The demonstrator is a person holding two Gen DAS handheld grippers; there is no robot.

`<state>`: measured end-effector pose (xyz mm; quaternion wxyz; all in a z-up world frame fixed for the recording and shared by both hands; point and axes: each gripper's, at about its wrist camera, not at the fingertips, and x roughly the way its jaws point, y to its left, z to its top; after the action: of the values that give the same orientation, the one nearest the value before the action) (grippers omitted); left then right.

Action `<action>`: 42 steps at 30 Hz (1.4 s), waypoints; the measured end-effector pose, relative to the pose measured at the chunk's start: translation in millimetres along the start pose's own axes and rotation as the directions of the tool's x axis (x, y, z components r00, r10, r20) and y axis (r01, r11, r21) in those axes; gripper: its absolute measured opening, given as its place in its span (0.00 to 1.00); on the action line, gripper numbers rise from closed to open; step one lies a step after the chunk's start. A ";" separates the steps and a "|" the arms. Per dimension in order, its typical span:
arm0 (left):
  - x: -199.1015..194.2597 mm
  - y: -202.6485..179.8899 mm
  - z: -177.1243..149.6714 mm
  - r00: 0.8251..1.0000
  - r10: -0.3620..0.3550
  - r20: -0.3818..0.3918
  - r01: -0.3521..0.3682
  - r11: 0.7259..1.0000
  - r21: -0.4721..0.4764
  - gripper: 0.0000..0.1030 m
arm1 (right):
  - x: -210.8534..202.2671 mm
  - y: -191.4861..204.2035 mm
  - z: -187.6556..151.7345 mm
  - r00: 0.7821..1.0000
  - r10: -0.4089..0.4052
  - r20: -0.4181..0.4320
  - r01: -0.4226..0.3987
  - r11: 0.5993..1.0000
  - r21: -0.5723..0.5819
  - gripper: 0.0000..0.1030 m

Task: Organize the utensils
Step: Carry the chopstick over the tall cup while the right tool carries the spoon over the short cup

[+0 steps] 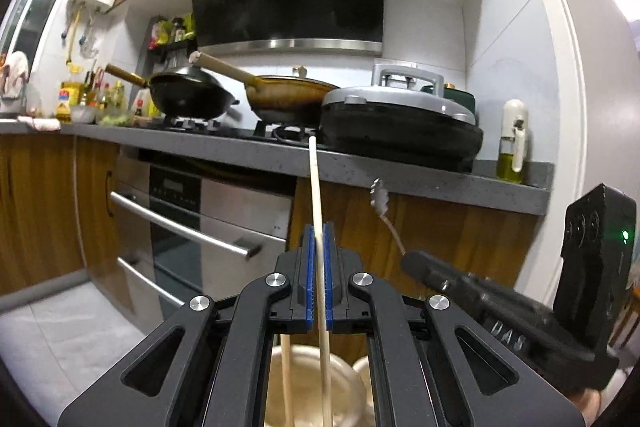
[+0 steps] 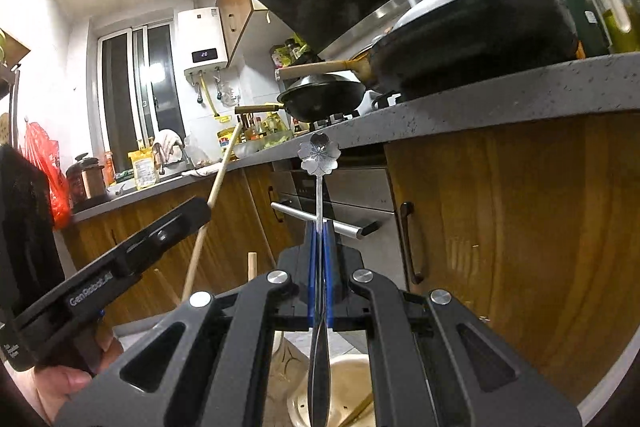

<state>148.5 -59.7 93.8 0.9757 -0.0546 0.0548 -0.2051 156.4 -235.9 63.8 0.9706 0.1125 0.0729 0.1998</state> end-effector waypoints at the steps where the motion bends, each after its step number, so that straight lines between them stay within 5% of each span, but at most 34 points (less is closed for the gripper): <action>1: 3.5 0.5 -1.0 1.000 0.008 0.004 -0.008 1.000 0.005 0.04 | 2.0 1.3 -3.8 1.000 -0.001 0.000 0.001 1.000 -0.010 0.03; 17: 10.0 0.1 -31.5 0.997 0.079 0.018 -0.081 0.992 0.101 0.04 | 19.3 8.7 -51.0 0.995 -0.096 -0.035 0.089 0.981 -0.170 0.03; 34: -18.1 0.6 -68.9 0.980 0.130 -0.149 -0.108 0.983 0.151 0.04 | -10.3 4.6 -67.5 0.976 -0.142 -0.163 0.115 0.979 -0.167 0.03; 42: -18.0 -7.0 -72.6 0.973 0.159 -0.165 -0.125 0.972 0.200 0.04 | -14.5 -0.5 -73.9 0.970 -0.136 -0.201 0.107 0.983 -0.151 0.03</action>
<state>120.0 -64.9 24.5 0.9797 0.0610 0.1268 -0.1427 129.6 -228.3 -6.2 0.9734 0.0183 0.1679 0.1551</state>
